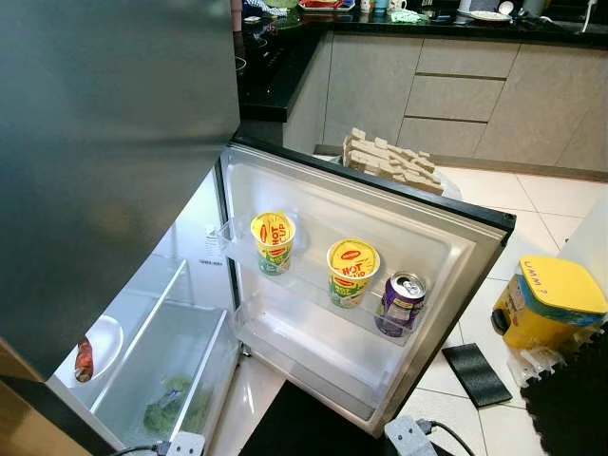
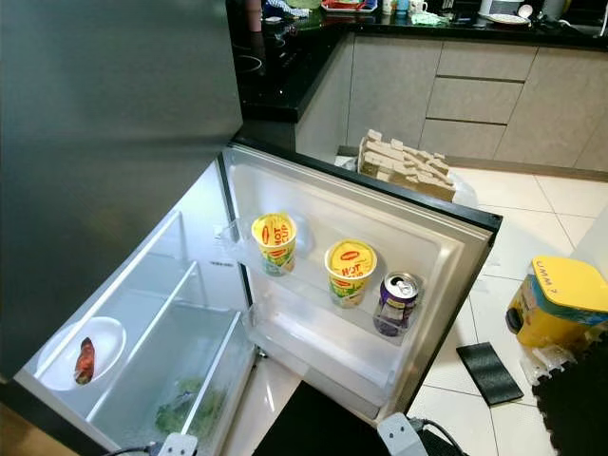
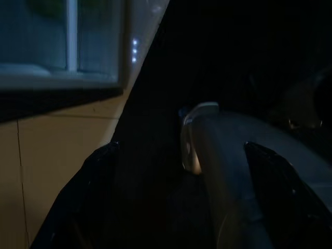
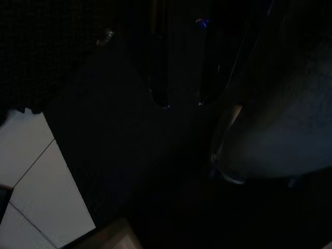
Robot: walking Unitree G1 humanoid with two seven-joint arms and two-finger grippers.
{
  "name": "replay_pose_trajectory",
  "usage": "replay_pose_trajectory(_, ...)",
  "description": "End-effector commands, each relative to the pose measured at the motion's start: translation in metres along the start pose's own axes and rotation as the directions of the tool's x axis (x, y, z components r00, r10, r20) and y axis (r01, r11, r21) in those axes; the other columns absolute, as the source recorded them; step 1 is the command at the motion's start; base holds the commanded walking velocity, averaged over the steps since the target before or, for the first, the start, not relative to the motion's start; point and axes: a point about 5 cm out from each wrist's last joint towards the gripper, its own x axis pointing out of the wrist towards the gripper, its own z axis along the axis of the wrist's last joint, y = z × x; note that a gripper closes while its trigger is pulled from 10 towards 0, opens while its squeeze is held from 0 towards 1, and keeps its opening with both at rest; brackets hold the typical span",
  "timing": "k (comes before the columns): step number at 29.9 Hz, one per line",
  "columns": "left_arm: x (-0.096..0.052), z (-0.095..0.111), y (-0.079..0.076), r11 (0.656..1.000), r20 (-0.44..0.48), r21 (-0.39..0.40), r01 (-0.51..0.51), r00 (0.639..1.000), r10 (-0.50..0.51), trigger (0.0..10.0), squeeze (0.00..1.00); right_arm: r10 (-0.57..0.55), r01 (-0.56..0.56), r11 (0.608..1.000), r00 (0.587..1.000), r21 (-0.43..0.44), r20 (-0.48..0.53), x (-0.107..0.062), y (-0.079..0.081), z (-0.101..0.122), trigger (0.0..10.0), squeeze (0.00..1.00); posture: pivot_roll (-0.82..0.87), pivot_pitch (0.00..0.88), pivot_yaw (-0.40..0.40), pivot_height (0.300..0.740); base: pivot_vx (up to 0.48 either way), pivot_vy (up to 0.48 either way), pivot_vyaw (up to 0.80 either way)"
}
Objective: Restocking fridge
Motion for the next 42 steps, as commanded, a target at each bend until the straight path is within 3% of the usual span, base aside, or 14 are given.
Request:
replay_pose_trajectory(1, -0.001, -0.012, -0.006, 1.000, -0.037, -0.005, 0.013, 0.999, -0.013, 10.0, 0.00, 0.013, -0.014, 1.000, 1.000, -0.027, -0.023, 0.000, 0.006, -0.006, 10.0, 0.00, -0.03, 0.000, -0.015, 0.740, 0.000, 0.000, 0.00)
replay_pose_trajectory(8, -0.002, -0.016, -0.007, 0.999, -0.053, 0.026, 0.030, 0.998, -0.028, 10.0, 0.00, 0.004, -0.004, 1.000, 1.000, 0.004, -0.022, 0.000, 0.007, -0.007, 10.0, 0.00, -0.03, 0.000, -0.004, 0.740, 0.000, 0.000, 0.00)
replay_pose_trajectory(16, -0.001, -0.009, -0.002, 1.000, -0.033, 0.021, 0.022, 0.999, -0.021, 10.0, 0.00, -0.005, 0.005, 1.000, 1.000, 0.005, -0.012, 0.000, 0.003, -0.003, 10.0, 0.00, -0.03, 0.000, -0.011, 0.740, 0.000, 0.000, 0.00)
replay_pose_trajectory(25, 0.000, -0.008, -0.007, 1.000, -0.048, 0.003, 0.031, 0.998, -0.031, 10.0, 0.00, -0.018, 0.019, 1.000, 1.000, 0.011, -0.008, -0.001, -0.004, -0.002, 10.0, 0.00, -0.04, 0.000, -0.015, 0.740, 0.000, -0.415, 0.00)
replay_pose_trajectory(42, 0.000, -0.009, -0.008, 1.000, -0.051, -0.013, 0.009, 0.999, -0.009, 10.0, 0.00, -0.007, 0.007, 1.000, 1.000, 0.015, -0.003, 0.000, -0.003, 0.002, 10.0, 0.00, -0.04, 0.000, -0.025, 0.740, 0.000, 0.000, 0.00)
